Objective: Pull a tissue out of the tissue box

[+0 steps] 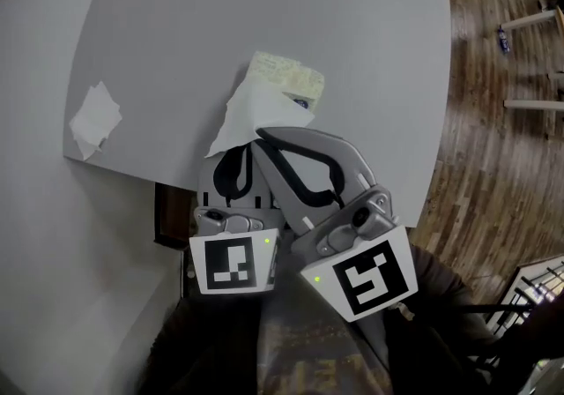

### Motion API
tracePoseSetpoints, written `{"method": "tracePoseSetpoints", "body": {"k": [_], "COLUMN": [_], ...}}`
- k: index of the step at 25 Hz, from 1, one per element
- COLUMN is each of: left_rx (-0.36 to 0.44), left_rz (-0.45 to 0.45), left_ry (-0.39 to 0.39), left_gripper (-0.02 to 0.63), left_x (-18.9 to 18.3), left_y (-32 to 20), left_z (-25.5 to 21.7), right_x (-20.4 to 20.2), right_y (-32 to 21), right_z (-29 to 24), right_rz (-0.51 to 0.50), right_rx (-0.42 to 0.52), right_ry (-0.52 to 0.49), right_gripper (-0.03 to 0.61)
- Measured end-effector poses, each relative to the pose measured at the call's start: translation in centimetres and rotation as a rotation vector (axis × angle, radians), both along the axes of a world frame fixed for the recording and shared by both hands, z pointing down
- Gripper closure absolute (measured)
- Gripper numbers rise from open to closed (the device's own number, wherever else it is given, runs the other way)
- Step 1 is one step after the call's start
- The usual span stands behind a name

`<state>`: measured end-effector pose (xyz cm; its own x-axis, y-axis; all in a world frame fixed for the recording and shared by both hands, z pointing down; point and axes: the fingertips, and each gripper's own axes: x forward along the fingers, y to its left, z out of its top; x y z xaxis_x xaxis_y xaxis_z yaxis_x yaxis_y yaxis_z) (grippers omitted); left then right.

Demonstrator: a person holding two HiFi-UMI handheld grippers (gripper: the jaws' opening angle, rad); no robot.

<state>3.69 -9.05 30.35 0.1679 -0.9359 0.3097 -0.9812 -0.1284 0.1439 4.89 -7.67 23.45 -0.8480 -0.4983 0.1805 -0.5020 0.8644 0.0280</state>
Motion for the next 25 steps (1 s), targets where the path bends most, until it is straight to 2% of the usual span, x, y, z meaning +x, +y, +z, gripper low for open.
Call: {"method": "tracePoseSetpoints", "body": {"k": [5, 13, 17, 25], "left_rx": [0.010, -0.004, -0.028, -0.037], "left_rz": [-0.052, -0.085, -0.157, -0.271], "left_ry": [-0.001, 0.001, 0.020, -0.001], "left_gripper": [0.615, 0.615, 0.614, 0.614], "left_x": [-3.4, -13.1, -19.0, -29.2], "left_y": [1.7, 0.2, 0.1, 1.2], "left_z": [-1.1, -0.5, 0.2, 0.6], "right_x": [-3.3, -13.8, -19.6, -30.4], "right_y": [0.5, -1.1, -2.3, -4.0], "right_z": [-0.7, 0.8, 1.7, 3.5], "right_rz": [-0.029, -0.076, -0.122, -0.198], "right_rx": [-0.016, -0.050, -0.068, -0.106], "right_ry": [-0.008, 0.027, 0.039, 0.062], "right_gripper": [0.575, 0.575, 0.575, 0.575]}}
